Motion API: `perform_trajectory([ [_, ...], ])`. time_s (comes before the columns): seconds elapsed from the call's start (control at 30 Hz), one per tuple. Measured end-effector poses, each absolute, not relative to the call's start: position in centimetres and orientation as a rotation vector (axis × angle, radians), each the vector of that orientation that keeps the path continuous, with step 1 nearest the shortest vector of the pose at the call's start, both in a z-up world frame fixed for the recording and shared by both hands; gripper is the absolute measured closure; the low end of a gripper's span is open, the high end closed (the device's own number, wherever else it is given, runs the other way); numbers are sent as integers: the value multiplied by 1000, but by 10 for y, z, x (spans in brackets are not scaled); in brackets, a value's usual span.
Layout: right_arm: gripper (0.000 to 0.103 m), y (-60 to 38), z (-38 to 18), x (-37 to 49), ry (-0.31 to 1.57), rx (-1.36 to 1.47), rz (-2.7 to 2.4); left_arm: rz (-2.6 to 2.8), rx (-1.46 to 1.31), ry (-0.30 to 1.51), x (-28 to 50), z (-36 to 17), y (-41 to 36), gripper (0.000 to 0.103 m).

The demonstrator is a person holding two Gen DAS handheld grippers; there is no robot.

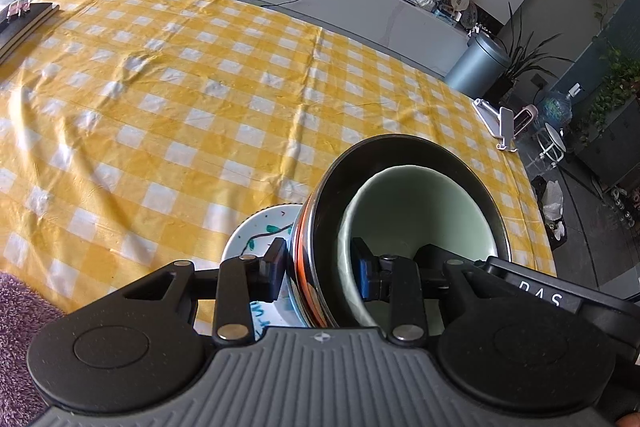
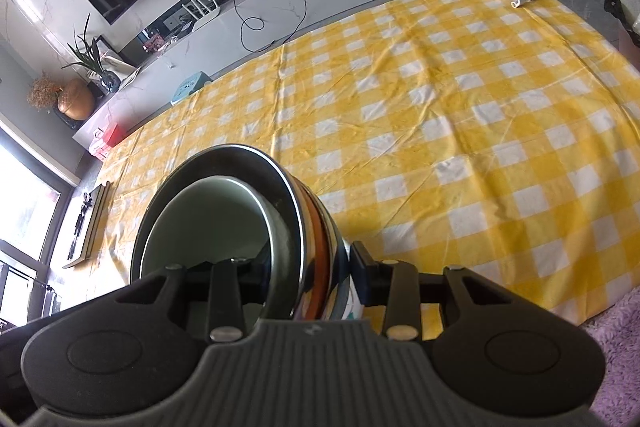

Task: Organize plates and bowls
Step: 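Carry the bowl stack over the painted plate and lower it onto the plates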

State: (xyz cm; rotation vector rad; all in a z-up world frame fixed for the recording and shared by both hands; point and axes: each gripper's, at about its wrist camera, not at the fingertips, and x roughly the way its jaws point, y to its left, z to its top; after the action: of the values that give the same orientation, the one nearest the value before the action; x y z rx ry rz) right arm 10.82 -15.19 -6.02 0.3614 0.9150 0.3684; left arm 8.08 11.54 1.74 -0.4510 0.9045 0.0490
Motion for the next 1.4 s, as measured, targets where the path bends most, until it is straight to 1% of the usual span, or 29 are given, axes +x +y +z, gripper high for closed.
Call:
perform_trajectory([
  [0.27, 66, -131, -72, 116, 939, 303, 362, 49, -491, 930, 87, -2, 131, 65],
  [0.57, 66, -133, -89, 124, 985, 320, 343, 52, -484, 966, 92, -16, 130, 65],
  [0.8, 66, -127, -98, 130, 1008, 361, 371, 85, -460, 947, 93, -13, 136, 65],
  [1.07, 67, -120, -90, 130, 983, 335, 388, 84, -473, 917, 91, -6, 140, 65],
  [1.2, 67, -125, -85, 131, 968, 312, 365, 62, -487, 928, 95, -9, 135, 65],
  [1.4, 67, -131, -95, 135, 995, 348, 370, 75, -489, 939, 95, -13, 136, 65],
])
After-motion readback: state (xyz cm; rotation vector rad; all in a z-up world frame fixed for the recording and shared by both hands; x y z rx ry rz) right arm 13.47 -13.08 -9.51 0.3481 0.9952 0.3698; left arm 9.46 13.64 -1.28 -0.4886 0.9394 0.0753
